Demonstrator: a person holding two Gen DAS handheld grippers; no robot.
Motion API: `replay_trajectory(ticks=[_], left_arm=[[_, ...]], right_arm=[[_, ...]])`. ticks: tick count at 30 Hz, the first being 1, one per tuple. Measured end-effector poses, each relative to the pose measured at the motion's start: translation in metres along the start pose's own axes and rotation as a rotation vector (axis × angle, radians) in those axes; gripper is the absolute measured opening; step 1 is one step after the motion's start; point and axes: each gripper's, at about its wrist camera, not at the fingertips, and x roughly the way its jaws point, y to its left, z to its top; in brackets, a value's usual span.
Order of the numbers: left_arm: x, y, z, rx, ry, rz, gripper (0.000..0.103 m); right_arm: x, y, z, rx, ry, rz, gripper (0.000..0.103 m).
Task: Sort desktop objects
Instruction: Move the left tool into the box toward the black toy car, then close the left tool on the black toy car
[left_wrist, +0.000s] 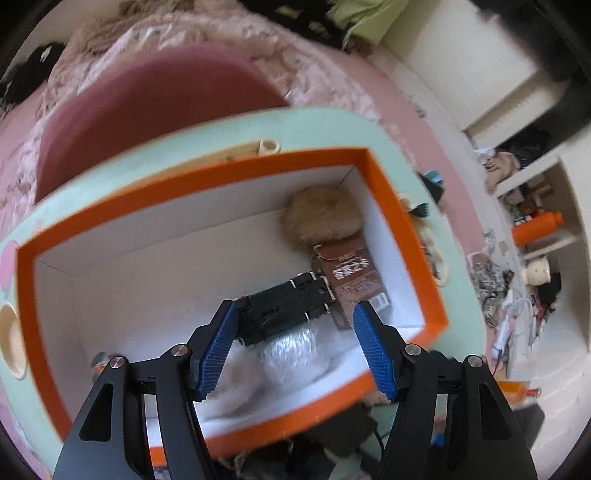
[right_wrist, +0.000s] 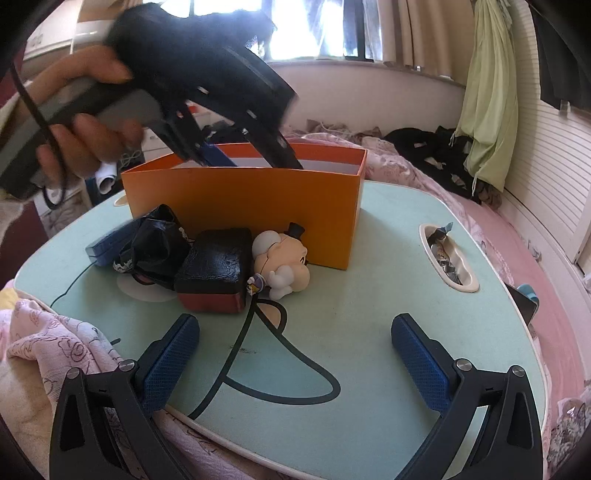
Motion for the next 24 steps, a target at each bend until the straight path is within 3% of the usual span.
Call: replay_trajectory(ticks=[2, 4, 7, 9, 11, 16, 22, 24], left_arm=[[0.007, 0.005, -0.001, 0.003, 0.016, 0.045, 0.076], [0.017, 0.009, -0.001, -0.003, 0.054, 0.076, 0.077], [0.016, 0.012, -0.002, 0.028, 0.020, 0.083, 0.078], [0.012, 0.017, -0.004, 0.021, 0.008, 0.071, 0.071], [0.007, 0.023, -0.006, 0.006, 0.002, 0.039, 0.048], [-0.007, 0.037, -0.009, -0.010, -0.035, 0.018, 0.033], [-0.020, 0.047, 0.000, -0.018, -0.101, 0.081, 0.033], [-0.018, 0.044, 0.007, -0.011, -0.096, 0.111, 0.040]], right_arm=[[0.000, 0.001, 0.002, 0.000, -0.001, 0.001, 0.103], [0.000, 0.002, 0.003, 0.000, 0.001, 0.002, 0.103], [0.000, 0.004, 0.006, 0.000, -0.001, 0.002, 0.103], [0.000, 0.004, 0.006, 0.001, -0.001, 0.003, 0.103], [0.001, 0.004, 0.007, 0.001, -0.001, 0.003, 0.103], [0.002, 0.003, 0.009, 0.000, -0.003, 0.003, 0.103], [0.002, 0.003, 0.008, 0.000, -0.003, 0.003, 0.103], [0.002, 0.003, 0.008, 0.000, -0.003, 0.003, 0.103]])
